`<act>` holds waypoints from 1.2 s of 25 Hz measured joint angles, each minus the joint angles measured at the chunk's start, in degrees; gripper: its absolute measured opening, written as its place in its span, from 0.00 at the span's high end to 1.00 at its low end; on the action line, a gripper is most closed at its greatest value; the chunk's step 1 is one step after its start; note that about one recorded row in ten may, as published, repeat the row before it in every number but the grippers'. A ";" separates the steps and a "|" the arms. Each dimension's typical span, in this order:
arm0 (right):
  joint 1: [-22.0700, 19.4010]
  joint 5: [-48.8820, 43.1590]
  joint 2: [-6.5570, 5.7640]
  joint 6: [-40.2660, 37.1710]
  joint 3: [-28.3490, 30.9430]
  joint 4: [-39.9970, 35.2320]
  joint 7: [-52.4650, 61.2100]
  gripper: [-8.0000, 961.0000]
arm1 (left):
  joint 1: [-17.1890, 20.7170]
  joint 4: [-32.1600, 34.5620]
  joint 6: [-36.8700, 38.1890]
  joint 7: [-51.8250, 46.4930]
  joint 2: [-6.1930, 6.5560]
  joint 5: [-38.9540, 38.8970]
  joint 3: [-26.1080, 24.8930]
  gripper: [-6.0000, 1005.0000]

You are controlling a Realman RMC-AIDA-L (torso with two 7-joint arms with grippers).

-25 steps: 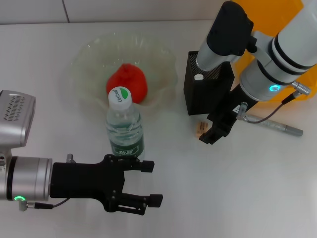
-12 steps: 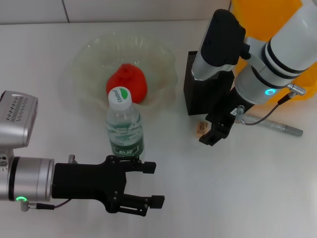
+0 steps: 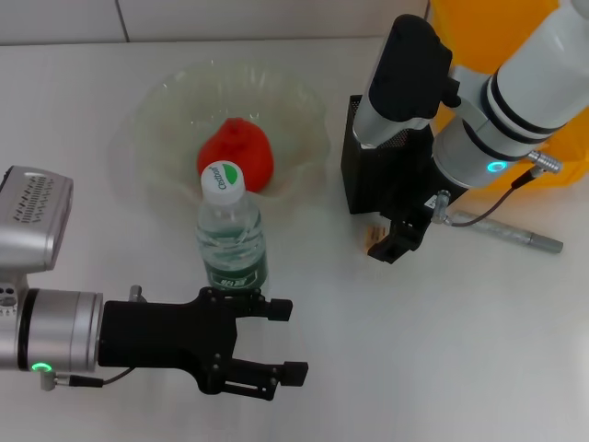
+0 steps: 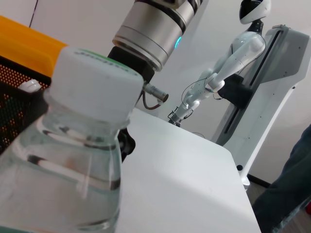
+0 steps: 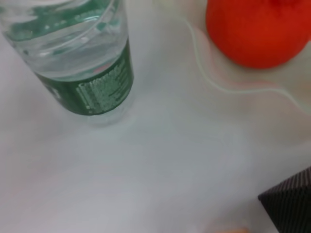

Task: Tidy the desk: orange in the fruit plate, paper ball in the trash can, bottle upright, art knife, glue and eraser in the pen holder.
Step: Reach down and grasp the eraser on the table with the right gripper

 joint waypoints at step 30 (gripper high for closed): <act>1.85 0.41 0.26 2.74 0.00 5.08 -1.15 0.44 | -0.33 0.00 0.17 -0.01 0.00 -0.65 -0.21 0.13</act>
